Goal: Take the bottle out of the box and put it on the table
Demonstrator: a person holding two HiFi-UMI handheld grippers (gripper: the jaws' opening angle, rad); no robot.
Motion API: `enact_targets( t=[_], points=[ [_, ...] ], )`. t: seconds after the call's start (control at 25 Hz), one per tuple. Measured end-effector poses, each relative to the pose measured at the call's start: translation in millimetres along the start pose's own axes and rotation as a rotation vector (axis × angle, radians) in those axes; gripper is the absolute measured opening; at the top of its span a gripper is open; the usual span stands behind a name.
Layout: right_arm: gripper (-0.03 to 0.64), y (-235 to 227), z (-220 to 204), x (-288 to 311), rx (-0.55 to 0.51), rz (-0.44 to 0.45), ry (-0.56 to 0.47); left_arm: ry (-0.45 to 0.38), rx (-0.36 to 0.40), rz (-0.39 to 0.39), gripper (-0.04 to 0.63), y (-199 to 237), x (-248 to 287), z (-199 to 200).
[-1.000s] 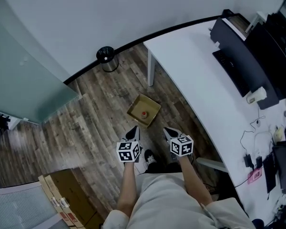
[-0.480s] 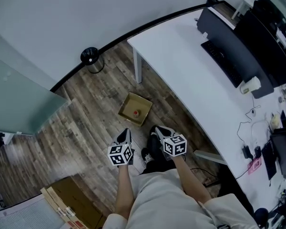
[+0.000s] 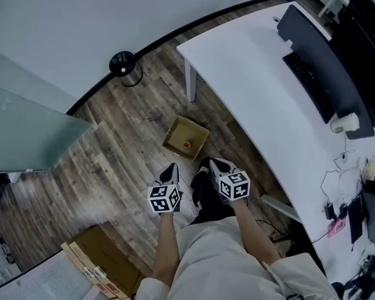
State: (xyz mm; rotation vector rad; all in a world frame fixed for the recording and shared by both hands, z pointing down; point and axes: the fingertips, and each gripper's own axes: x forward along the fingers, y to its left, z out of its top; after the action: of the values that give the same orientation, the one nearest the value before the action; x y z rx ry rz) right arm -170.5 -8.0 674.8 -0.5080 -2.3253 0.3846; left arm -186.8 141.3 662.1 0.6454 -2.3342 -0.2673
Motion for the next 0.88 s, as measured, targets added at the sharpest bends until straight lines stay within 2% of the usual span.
enact_targets(
  t=[0.56, 0.88],
  points=[
    [0.04, -41.9, 69.2, 95.2, -0.004, -0.058, 0.033, 0.084, 0.036, -0.005, 0.014, 65.5, 92.6, 61.7],
    [0.04, -50.1, 64.4, 125.7, -0.017, -0.126, 0.063, 0.125, 0.093, -0.064, 0.014, 92.7, 118.4, 64.9]
  ],
)
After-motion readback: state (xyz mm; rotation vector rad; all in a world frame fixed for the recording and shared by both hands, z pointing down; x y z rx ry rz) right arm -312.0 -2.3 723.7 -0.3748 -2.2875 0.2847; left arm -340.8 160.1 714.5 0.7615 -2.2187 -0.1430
